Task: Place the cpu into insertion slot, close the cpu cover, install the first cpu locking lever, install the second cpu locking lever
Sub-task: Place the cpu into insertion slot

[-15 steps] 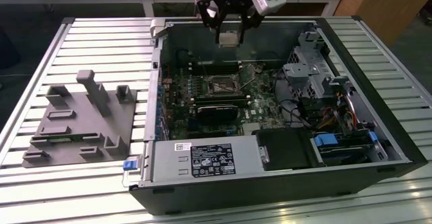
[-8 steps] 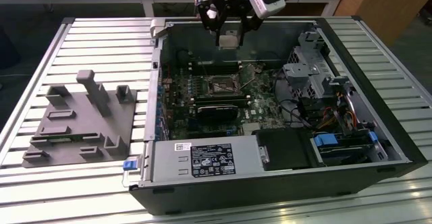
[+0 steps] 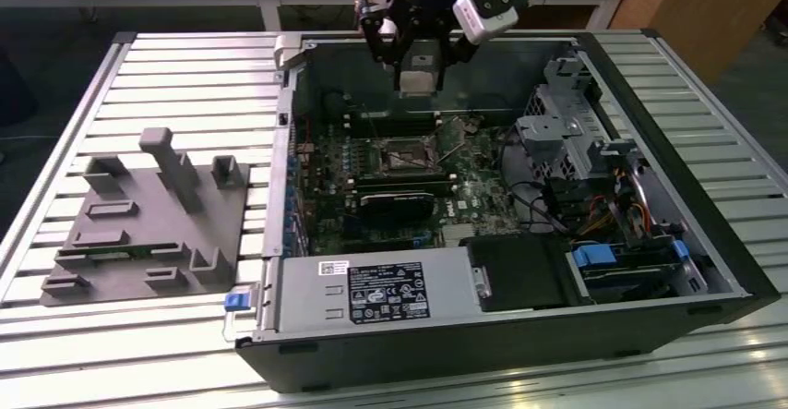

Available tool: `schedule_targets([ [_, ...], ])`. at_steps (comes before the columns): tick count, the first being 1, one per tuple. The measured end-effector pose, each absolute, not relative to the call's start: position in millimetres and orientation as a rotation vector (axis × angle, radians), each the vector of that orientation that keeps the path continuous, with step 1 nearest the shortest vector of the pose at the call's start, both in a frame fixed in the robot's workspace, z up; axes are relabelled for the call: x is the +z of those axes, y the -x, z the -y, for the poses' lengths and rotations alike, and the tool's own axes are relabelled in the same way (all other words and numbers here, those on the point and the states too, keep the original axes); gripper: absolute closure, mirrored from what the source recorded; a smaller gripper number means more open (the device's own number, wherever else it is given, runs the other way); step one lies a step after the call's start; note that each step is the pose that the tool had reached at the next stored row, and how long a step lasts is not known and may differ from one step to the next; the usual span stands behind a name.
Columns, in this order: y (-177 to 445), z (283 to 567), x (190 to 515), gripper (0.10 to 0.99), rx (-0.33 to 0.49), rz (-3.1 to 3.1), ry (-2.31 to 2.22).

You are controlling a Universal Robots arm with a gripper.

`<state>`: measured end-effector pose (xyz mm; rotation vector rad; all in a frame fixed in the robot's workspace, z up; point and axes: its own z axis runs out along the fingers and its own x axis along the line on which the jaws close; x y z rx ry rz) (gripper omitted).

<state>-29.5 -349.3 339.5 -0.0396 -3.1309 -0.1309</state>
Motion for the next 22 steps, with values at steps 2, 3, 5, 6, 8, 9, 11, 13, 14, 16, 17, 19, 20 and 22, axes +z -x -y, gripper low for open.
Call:
schedule_targets([
  [2,30,349,337,0.545,-0.131,3.133,0.039],
  [3,30,349,336,0.545,-0.131,3.134,0.039],
  [5,30,349,334,0.545,-0.131,3.136,0.039],
  [6,30,349,333,0.545,-0.132,3.138,0.039],
  [8,30,349,331,0.545,-0.132,3.140,0.039],
  [9,30,349,330,0.545,-0.132,3.141,0.039],
  [11,30,349,328,0.545,-0.132,3.144,0.039],
  [13,30,349,326,0.545,-0.132,3.146,0.039],
  [14,30,349,325,0.545,-0.132,3.148,0.039],
  [16,30,349,323,0.545,-0.132,3.151,0.038],
  [17,30,349,321,0.545,-0.132,3.153,0.038],
  [19,30,349,319,0.545,-0.133,3.156,0.038],
  [20,30,349,318,0.545,-0.133,3.158,0.038],
  [22,30,349,316,0.545,-0.133,3.161,0.038],
])
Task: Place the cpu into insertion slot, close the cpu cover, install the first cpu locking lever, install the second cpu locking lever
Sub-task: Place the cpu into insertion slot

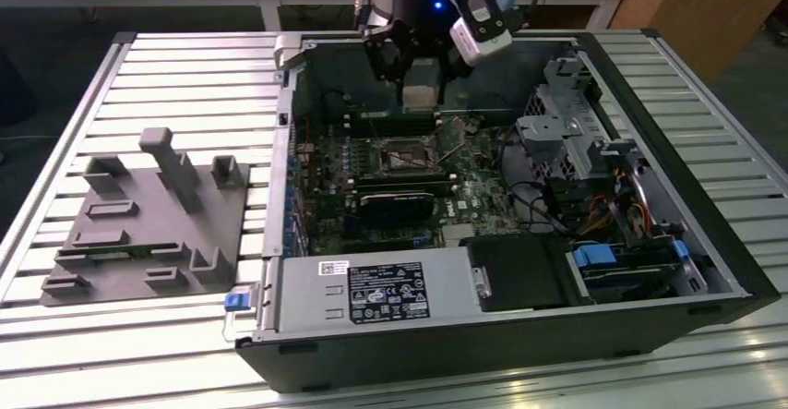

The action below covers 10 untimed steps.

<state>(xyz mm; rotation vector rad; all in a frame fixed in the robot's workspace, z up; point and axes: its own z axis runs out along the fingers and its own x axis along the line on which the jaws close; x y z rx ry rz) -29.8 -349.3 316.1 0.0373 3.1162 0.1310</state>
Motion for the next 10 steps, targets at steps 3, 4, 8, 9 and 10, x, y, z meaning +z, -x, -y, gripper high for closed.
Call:
schedule_targets([
  [3,29.9,349.3,312.9,0.545,0.131,-3.112,-0.037],
  [4,29.9,349.3,311.8,0.545,0.131,-3.110,-0.037],
  [8,29.9,349.3,307.5,0.545,0.131,-3.105,-0.037],
  [9,29.9,349.3,306.4,0.545,0.131,-3.103,-0.036],
  [10,29.9,349.3,305.3,0.545,0.131,-3.102,-0.036],
])
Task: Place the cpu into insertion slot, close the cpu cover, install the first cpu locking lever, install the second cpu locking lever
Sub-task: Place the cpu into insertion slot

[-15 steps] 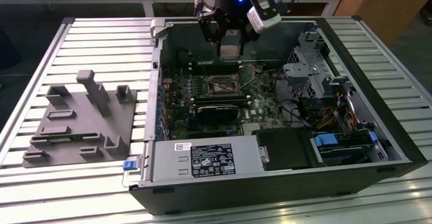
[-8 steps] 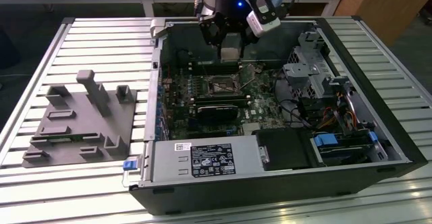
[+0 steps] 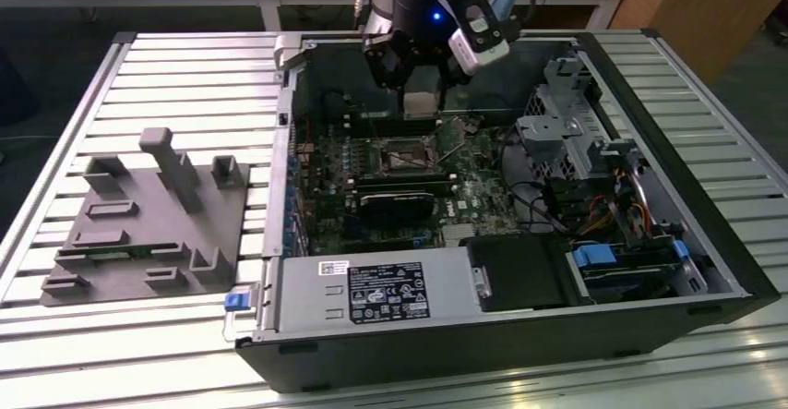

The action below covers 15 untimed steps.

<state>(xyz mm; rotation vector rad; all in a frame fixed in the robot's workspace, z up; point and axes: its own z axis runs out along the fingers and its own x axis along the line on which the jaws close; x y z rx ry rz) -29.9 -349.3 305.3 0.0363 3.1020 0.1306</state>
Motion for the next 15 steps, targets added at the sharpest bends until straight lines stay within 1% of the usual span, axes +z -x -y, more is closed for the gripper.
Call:
schedule_targets([
  [15,30,349,286,0.545,0.130,-3.081,-0.035],
])
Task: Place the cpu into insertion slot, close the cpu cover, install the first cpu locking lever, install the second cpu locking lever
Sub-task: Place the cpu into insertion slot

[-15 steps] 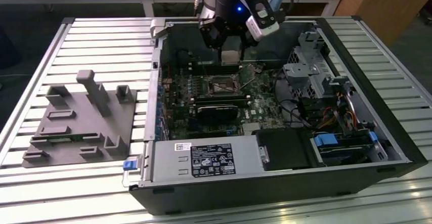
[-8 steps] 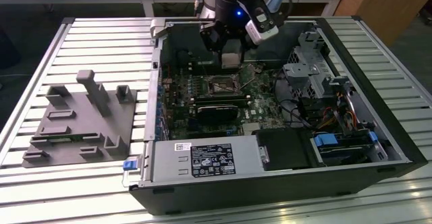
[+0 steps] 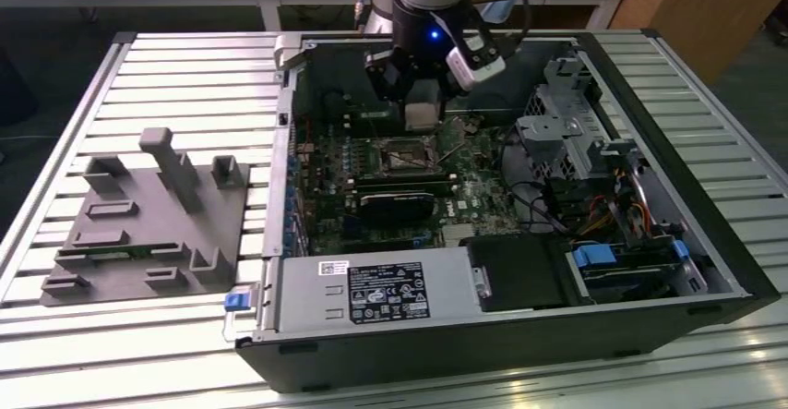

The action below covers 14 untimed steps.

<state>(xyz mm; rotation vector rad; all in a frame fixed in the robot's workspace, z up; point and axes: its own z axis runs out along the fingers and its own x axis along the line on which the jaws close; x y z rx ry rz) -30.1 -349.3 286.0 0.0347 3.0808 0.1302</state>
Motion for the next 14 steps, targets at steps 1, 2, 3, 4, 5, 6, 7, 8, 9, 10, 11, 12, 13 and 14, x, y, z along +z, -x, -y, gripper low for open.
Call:
schedule_targets([
  [1,30.2,349.3,284.8,0.545,0.130,-3.080,-0.035],
  [2,30.2,349.3,283.7,0.545,0.130,-3.079,-0.034],
  [3,30.2,349.3,282.9,0.545,0.130,-3.079,-0.034],
  [4,30.3,349.3,282.3,0.545,0.130,-3.078,-0.037],
  [5,30.5,349.3,281.7,0.545,0.130,-3.078,-0.047],
  [6,30.6,349.3,281.1,0.545,0.129,-3.077,-0.067],
  [7,30.5,349.3,280.5,0.545,0.128,-3.076,-0.092],
  [8,30.5,349.3,279.9,0.545,0.127,-3.074,-0.119],
  [9,30.5,349.3,279.3,0.545,0.127,-3.072,-0.146],
  [10,30.5,349.3,278.6,0.545,0.126,-3.070,-0.176],
  [11,30.5,349.3,278.0,0.545,0.125,-3.068,-0.203],
  [12,30.6,349.3,277.3,0.545,0.124,-3.065,-0.231],
  [13,30.6,349.3,276.7,0.545,0.123,-3.062,-0.258],
  [14,30.5,349.3,276.0,0.545,0.122,-3.059,-0.286],
])
